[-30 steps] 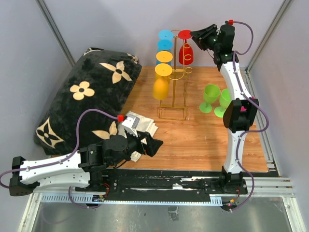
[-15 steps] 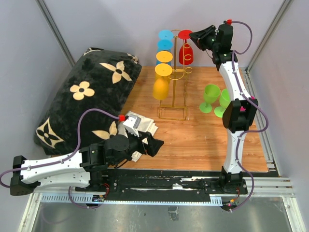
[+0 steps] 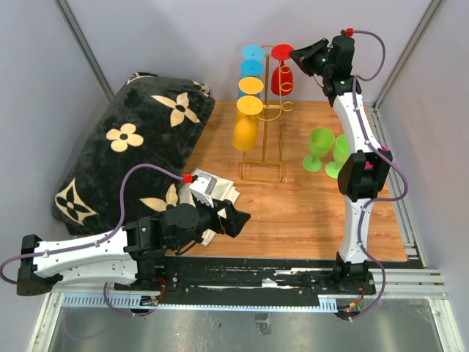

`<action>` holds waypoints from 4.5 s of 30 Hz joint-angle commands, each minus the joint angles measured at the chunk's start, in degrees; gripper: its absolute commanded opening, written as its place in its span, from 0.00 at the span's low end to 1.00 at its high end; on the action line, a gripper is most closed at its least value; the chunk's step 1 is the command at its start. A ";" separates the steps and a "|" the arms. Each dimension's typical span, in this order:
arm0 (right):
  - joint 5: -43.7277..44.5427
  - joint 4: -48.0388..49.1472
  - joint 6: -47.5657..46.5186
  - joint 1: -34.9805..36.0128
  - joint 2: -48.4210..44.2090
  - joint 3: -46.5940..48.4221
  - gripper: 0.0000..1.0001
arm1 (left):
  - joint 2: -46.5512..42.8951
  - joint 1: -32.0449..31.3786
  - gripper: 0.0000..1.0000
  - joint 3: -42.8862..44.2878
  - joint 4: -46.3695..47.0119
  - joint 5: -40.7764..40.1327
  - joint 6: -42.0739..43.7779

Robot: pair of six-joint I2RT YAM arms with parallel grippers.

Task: Take the wine glass off the wine glass rack
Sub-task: Pick up the wine glass from the wine rack.

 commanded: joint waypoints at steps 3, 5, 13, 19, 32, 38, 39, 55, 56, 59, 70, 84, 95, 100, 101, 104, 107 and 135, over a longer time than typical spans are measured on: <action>1.76 -1.07 -1.06 0.63 -1.07 2.96 0.11 | 0.24 0.08 1.00 1.97 1.31 -0.59 0.30; 2.20 -1.62 -1.58 0.65 -1.20 3.28 0.08 | 0.31 0.08 1.00 1.95 1.28 -0.62 0.54; 2.41 -1.01 -0.73 0.72 -2.44 3.36 0.02 | 0.32 0.07 1.00 1.69 1.24 -0.46 0.44; 2.72 0.21 0.45 0.69 -3.50 3.67 0.01 | 0.07 0.08 1.00 1.70 1.05 -0.51 0.57; 2.58 1.06 1.76 0.65 -4.96 3.12 0.01 | 0.10 0.08 1.00 1.50 0.62 0.71 0.03; 2.86 0.88 1.54 0.68 -5.09 2.62 0.01 | 0.13 0.08 1.00 1.65 0.57 0.76 0.05; 2.86 0.90 1.54 0.72 -5.15 2.54 0.01 | 0.11 0.08 1.00 1.64 0.54 0.76 0.09; 7.49 3.10 0.91 0.72 -8.62 -3.92 0.01 | 0.36 0.08 1.00 1.60 0.57 0.76 0.33; 8.05 2.84 0.67 0.72 -8.78 -3.73 0.01 | 0.37 0.08 1.00 1.65 0.62 0.74 0.35; 8.86 3.70 0.86 0.57 -9.12 -4.12 0.01 | 0.52 0.06 1.00 1.73 0.67 0.76 0.45; 8.32 3.51 1.40 0.61 -8.72 -3.68 0.01 | 0.41 0.08 1.00 1.85 0.54 0.93 0.53; 6.41 1.71 1.48 1.34 -5.04 1.51 0.01 | 1.54 0.08 1.00 2.41 1.02 1.05 0.72; 8.63 -1.45 -2.01 1.25 -5.27 1.65 0.01 | 1.31 0.08 1.00 2.30 0.63 0.92 0.28; 9.94 -2.96 -3.29 1.25 -5.77 0.95 0.01 | 0.97 0.08 1.00 2.29 0.27 0.82 0.02; 9.97 -2.97 -3.45 1.22 -5.89 0.90 0.01 | 0.92 0.08 1.00 2.33 0.17 0.85 0.01; 10.18 -2.92 -3.55 1.17 -5.91 0.89 0.01 | 0.84 0.08 1.00 2.29 0.18 0.77 0.00; 10.66 -2.79 -3.88 1.17 -5.83 0.90 0.01 | 0.86 0.08 1.00 2.42 0.18 0.71 0.00; 11.84 -2.44 -2.42 1.16 -2.52 3.95 0.01 | 0.47 0.08 1.00 2.74 -0.87 0.54 -0.52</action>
